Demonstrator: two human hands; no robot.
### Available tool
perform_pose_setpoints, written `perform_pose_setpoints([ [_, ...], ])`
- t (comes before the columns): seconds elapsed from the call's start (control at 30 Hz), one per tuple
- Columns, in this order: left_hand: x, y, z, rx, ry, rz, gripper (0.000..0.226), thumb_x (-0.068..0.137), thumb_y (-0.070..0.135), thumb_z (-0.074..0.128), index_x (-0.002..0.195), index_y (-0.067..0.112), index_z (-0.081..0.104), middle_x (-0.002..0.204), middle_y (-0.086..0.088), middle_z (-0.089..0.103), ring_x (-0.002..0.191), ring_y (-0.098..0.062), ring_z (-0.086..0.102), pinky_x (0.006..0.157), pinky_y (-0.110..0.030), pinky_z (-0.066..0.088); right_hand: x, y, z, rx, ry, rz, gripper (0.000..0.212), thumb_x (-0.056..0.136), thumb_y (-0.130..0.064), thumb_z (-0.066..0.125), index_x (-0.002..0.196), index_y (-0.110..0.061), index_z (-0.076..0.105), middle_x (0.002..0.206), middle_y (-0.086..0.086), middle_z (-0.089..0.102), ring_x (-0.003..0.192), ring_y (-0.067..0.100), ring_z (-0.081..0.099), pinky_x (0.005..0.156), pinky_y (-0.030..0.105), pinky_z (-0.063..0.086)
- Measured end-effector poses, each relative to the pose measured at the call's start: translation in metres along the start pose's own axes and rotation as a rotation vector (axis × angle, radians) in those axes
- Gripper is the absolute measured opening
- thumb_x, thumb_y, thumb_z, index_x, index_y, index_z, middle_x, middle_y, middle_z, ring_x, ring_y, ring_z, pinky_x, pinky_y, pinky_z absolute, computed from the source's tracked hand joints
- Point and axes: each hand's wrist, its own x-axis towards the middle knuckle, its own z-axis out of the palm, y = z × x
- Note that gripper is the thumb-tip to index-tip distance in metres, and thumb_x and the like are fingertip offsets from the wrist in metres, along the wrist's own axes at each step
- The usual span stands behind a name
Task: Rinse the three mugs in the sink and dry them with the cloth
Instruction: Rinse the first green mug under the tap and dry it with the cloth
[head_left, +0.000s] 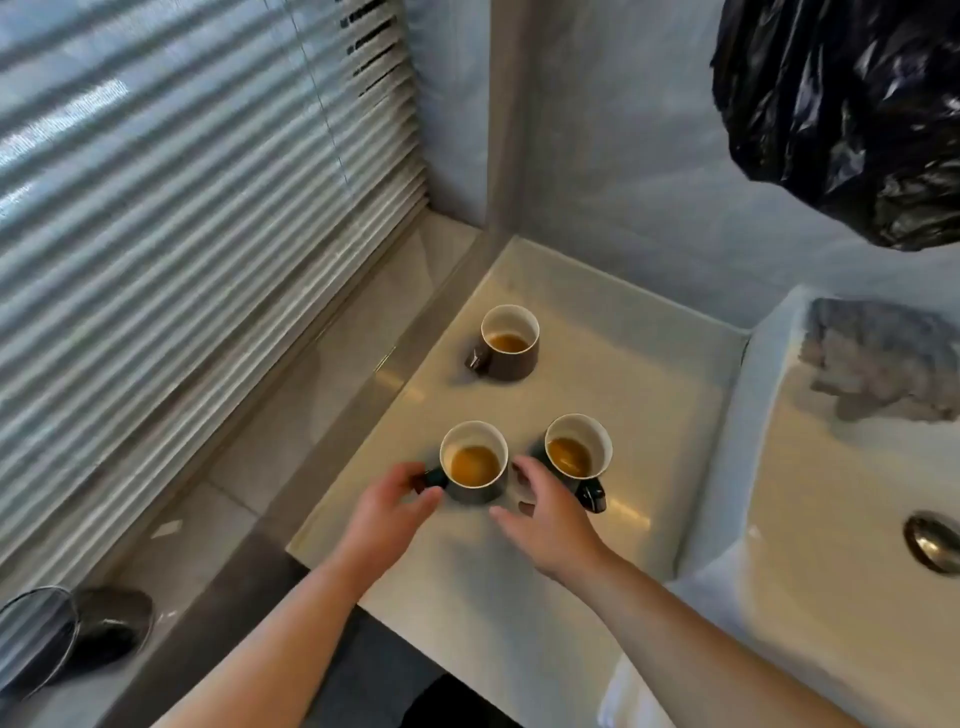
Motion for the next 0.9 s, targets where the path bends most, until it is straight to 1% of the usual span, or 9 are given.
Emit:
perform_pose_setpoints([
  [0.13,0.013,0.01,0.001,0.102,-0.063,-0.019,0.01,0.1,0.029,0.061,0.108,0.026,0.067,0.1,0.004,0.069,0.088,-0.01,0.063,0.069,-0.019,0.046,0.008,-0.009,0.001,-0.01,0.035,0.012,0.075,0.085,-0.039,0.075,0.149,-0.038,0.036,0.153,-0.008,0.044,0.138,0.015,0.045,0.11,0.036,0.042],
  [0.2,0.018,0.014,0.002,0.11,-0.061,-0.022,0.009,0.1,0.027,0.061,0.097,0.025,0.069,0.092,0.001,0.071,0.081,-0.016,0.064,0.066,-0.024,0.046,0.013,-0.01,0.002,-0.013,0.043,0.015,0.074,0.086,-0.038,0.074,0.149,-0.037,0.036,0.153,-0.009,0.044,0.138,0.013,0.045,0.11,0.034,0.042],
  [0.3,0.021,0.015,0.003,0.113,-0.066,-0.055,0.015,0.1,0.025,0.061,0.087,0.021,0.069,0.081,-0.001,0.068,0.071,-0.017,0.059,0.065,-0.029,0.046,0.015,-0.013,0.001,0.015,0.07,0.014,0.07,0.086,-0.035,0.075,0.147,-0.037,0.041,0.147,-0.011,0.05,0.13,0.008,0.049,0.099,0.024,0.042],
  [0.43,0.019,0.016,0.007,-0.01,-0.122,-0.13,0.017,0.102,0.02,0.058,0.092,0.013,0.069,0.091,-0.01,0.068,0.089,-0.025,0.066,0.089,-0.04,0.059,0.013,-0.015,0.002,0.056,0.107,0.002,0.065,0.087,-0.033,0.076,0.144,-0.035,0.045,0.142,-0.012,0.054,0.125,0.008,0.052,0.094,0.022,0.042],
  [0.57,0.008,0.019,0.004,-0.027,-0.118,-0.124,0.019,0.102,0.02,0.057,0.091,0.009,0.068,0.091,-0.014,0.066,0.09,-0.027,0.067,0.09,-0.04,0.06,0.003,-0.017,0.005,0.099,0.152,-0.046,0.061,0.085,-0.032,0.077,0.138,-0.04,0.049,0.136,-0.016,0.056,0.125,0.005,0.051,0.093,0.022,0.045],
  [0.67,-0.007,0.027,-0.005,-0.067,-0.117,-0.113,0.018,0.102,0.019,0.058,0.093,0.009,0.07,0.104,-0.022,0.069,0.101,-0.032,0.068,0.092,-0.043,0.059,-0.012,-0.02,0.003,0.123,0.168,-0.07,0.055,0.081,-0.038,0.08,0.122,-0.058,0.05,0.125,-0.029,0.056,0.118,0.001,0.054,0.084,0.013,0.047],
  [0.73,-0.019,0.035,-0.012,-0.077,-0.122,-0.087,0.017,0.101,0.019,0.059,0.093,0.01,0.071,0.106,-0.02,0.07,0.102,-0.031,0.068,0.094,-0.047,0.058,-0.024,-0.023,-0.003,0.121,0.187,-0.096,0.055,0.078,-0.042,0.082,0.115,-0.063,0.048,0.122,-0.032,0.056,0.116,-0.002,0.055,0.08,0.011,0.047],
  [0.83,-0.036,0.052,-0.015,-0.076,-0.145,-0.021,0.015,0.101,0.018,0.059,0.095,0.011,0.071,0.109,-0.009,0.071,0.102,-0.024,0.069,0.095,-0.046,0.058,-0.042,-0.026,-0.018,0.099,0.218,-0.14,0.068,0.076,-0.047,0.082,0.133,-0.051,0.046,0.131,-0.026,0.055,0.12,0.002,0.054,0.089,0.017,0.05],
  [0.9,-0.048,0.065,-0.011,-0.07,-0.158,0.03,0.014,0.101,0.017,0.058,0.097,0.013,0.072,0.111,-0.002,0.07,0.102,-0.02,0.069,0.094,-0.041,0.059,-0.057,-0.029,-0.032,0.091,0.232,-0.175,0.073,0.076,-0.048,0.082,0.138,-0.049,0.043,0.131,-0.03,0.05,0.12,0.001,0.053,0.09,0.015,0.047],
])
